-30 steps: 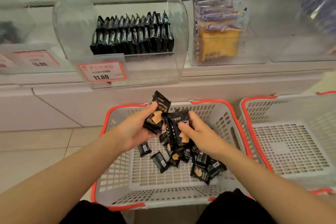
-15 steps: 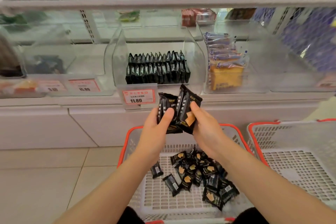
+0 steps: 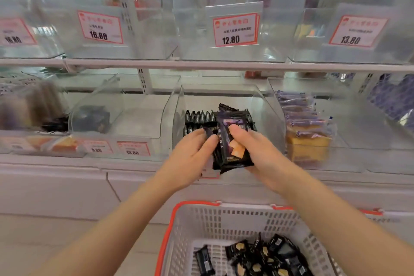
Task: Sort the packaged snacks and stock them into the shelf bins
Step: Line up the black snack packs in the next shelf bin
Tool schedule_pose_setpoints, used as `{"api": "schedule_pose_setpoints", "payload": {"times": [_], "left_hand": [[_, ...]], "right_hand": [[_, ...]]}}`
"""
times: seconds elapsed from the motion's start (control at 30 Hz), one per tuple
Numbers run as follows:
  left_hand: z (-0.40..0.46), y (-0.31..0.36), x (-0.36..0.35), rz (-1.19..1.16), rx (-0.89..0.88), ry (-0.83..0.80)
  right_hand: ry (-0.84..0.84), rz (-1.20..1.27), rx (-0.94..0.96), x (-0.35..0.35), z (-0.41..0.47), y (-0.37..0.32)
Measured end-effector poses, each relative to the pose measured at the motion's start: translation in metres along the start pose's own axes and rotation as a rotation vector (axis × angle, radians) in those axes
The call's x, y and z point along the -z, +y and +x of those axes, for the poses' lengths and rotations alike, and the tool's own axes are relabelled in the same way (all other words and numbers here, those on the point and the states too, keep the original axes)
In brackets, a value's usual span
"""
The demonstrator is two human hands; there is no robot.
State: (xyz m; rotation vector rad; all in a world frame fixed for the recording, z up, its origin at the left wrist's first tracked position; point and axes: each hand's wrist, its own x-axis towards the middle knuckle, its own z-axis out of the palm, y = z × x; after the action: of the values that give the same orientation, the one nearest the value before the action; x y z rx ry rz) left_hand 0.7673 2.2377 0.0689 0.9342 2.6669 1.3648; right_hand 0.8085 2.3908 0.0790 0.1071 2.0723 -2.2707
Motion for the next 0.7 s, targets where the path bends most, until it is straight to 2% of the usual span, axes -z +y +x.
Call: {"api": "schedule_pose_setpoints", "payload": {"times": [0.1, 0.13, 0.2, 0.27, 0.33, 0.5, 0.7], "left_hand": [[0.023, -0.006, 0.021, 0.289, 0.024, 0.050], [0.030, -0.007, 0.025, 0.399, 0.014, 0.022], [0.044, -0.010, 0.030, 0.701, 0.015, -0.127], [0.058, -0.014, 0.028, 0.978, 0.058, -0.314], [0.071, -0.018, 0.022, 1.149, 0.112, -0.456], [0.093, -0.033, -0.005, 1.331, 0.221, -0.572], [0.101, -0.044, -0.018, 1.299, 0.319, -0.672]], "right_hand": [[0.134, -0.386, 0.041, 0.014, 0.025, -0.016], [0.188, -0.472, 0.026, 0.020, 0.034, -0.018], [0.255, -0.637, -0.041, 0.030, 0.050, -0.020], [0.202, -0.832, -0.104, 0.036, 0.065, -0.018], [0.124, -1.022, -0.149, 0.036, 0.080, -0.017], [-0.066, -1.180, -0.312, 0.039, 0.102, -0.020], [-0.187, -1.344, -0.357, 0.051, 0.112, -0.003]]}}
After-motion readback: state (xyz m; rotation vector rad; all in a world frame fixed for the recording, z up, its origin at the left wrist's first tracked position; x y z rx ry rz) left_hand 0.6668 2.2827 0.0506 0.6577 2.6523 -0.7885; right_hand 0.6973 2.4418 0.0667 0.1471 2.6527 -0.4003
